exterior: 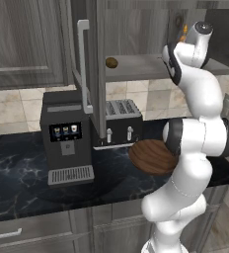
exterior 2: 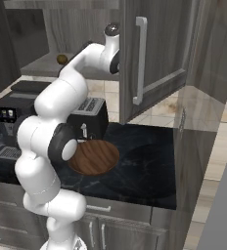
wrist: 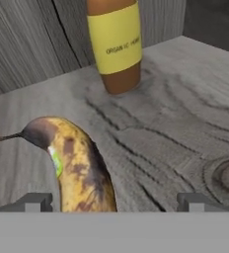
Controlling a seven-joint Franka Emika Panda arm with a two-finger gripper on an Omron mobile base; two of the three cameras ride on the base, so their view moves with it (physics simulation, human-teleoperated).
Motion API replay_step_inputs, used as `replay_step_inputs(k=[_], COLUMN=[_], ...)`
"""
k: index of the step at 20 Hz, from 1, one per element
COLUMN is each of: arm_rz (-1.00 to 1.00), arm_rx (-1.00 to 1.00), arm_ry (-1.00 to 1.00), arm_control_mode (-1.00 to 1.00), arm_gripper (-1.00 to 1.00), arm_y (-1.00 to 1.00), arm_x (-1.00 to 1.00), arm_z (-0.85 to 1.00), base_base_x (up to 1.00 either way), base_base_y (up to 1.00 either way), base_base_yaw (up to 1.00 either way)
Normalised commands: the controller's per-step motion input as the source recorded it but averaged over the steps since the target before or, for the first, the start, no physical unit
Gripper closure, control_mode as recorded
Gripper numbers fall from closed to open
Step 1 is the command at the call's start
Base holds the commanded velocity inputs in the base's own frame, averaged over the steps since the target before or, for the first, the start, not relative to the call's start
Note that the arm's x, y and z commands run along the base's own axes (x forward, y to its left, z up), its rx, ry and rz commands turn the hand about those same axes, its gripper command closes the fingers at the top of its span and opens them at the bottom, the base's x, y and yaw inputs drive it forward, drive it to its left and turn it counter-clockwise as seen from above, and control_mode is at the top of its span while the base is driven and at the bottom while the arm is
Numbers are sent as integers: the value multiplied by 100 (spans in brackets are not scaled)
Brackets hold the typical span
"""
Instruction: Open the cabinet. Pick the kiwi and banana from the cabinet and place them into the bowl. Then close the cabinet.
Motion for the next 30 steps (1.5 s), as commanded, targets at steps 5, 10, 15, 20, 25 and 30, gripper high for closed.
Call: replay_step_inputs(k=[5,10,15,20,25,30], arm_rz=[0,0,0,2,19,28], arm_rx=[-8,-1,0,0,-4,-12], arm_ry=[0,0,0,0,0,0], arm_control_mode=[-100,-100,-100,-100,-100,-100], arm_gripper=[-100,100,100,100,100,100], arm_y=[14,1,0,7,38,55], arm_x=[11,1,0,-42,-100,-100], arm_z=[-28,-2,0,0,-3,-10], base_base_x=[0,0,0,0,0,0], base_base_y=[0,0,0,0,0,0], base_base_yaw=[0,0,0,0,0,0])
